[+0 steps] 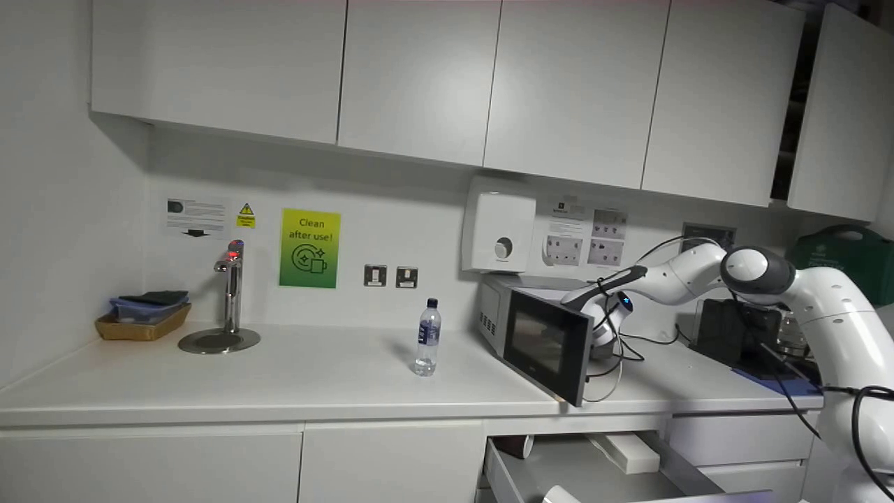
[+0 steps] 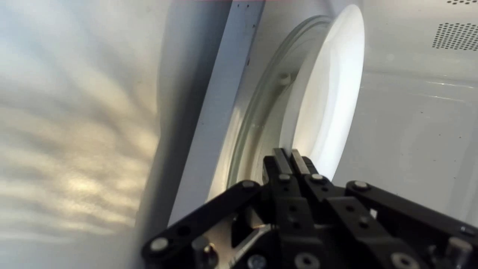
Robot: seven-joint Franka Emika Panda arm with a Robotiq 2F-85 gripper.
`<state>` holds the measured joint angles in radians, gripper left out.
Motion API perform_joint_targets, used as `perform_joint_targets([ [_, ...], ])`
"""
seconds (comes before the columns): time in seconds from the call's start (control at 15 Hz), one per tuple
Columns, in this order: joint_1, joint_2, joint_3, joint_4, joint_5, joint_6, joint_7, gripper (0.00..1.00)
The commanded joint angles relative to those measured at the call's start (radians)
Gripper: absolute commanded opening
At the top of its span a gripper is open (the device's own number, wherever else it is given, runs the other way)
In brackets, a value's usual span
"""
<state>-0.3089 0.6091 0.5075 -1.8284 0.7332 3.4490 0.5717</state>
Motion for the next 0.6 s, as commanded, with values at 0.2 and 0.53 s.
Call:
perform_joint_targets([
  [0.2,-0.035,-0.153,0.018,-0.141,0.005,-0.023,-0.008,0.01],
  [0.53,-0.021,-0.201,0.001,-0.188,0.016,-0.026,-0.007,0.01],
])
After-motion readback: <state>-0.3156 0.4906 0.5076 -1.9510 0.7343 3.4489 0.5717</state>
